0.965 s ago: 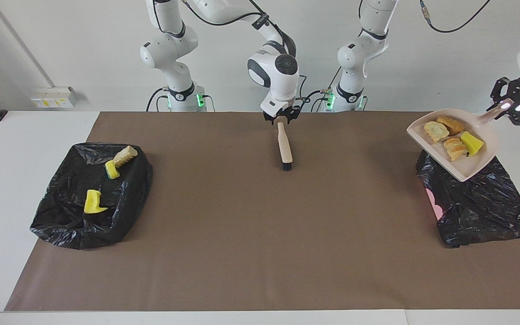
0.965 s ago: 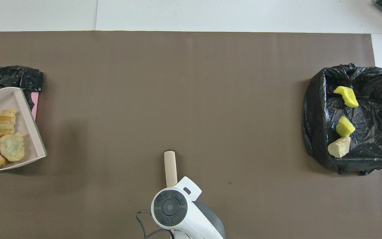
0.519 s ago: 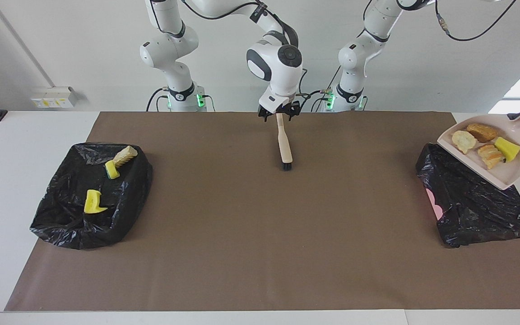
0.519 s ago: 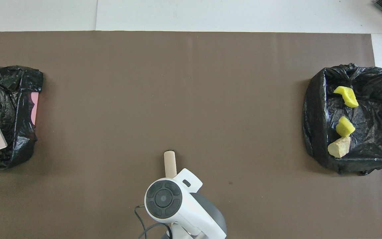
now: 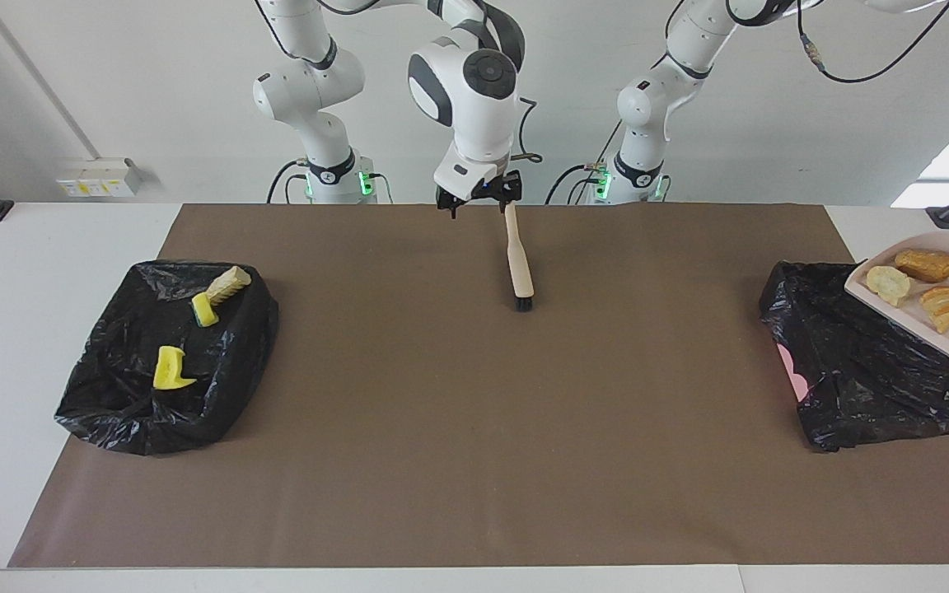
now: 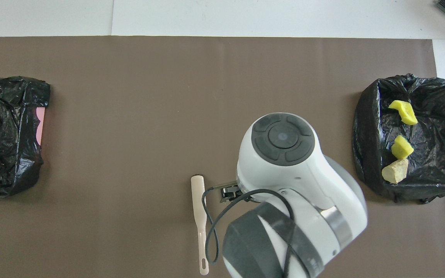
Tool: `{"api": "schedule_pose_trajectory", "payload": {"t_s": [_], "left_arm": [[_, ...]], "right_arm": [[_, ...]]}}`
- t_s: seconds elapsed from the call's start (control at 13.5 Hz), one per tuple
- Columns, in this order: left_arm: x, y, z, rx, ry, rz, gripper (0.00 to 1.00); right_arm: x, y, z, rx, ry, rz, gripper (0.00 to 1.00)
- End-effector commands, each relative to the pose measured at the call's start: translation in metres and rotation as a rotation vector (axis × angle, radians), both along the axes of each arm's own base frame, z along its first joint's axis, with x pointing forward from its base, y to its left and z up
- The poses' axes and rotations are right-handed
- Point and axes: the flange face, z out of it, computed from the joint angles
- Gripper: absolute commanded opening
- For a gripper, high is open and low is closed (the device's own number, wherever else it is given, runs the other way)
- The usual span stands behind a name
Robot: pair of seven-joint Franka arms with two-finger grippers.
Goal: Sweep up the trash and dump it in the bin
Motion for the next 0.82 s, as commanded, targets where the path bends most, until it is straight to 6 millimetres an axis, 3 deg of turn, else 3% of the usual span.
{"api": "schedule_pose_trajectory", "payload": {"t_s": [0.0, 0.22, 0.45, 0.74], "left_arm": [[-0.01, -0.018, -0.005, 0.098, 0.038, -0.066, 0.0], [-0.018, -0.021, -0.008, 0.138, 0.047, -0.091, 0.0], [-0.013, -0.034, -0.004, 0.239, 0.097, -0.138, 0.0], [0.0, -0.056, 0.004, 0.296, 0.086, -0.176, 0.0]], "right_arm": [[0.026, -0.044, 0.026, 0.009, -0.002, 0.057, 1.0], [0.042, -0.106, 0.053, 0.018, -0.047, 0.046, 1.0], [0.057, -0.172, 0.065, 0.014, -0.07, -0.004, 1.0], [0.07, -0.228, 0.067, -0.046, -0.096, 0.023, 1.0]]}}
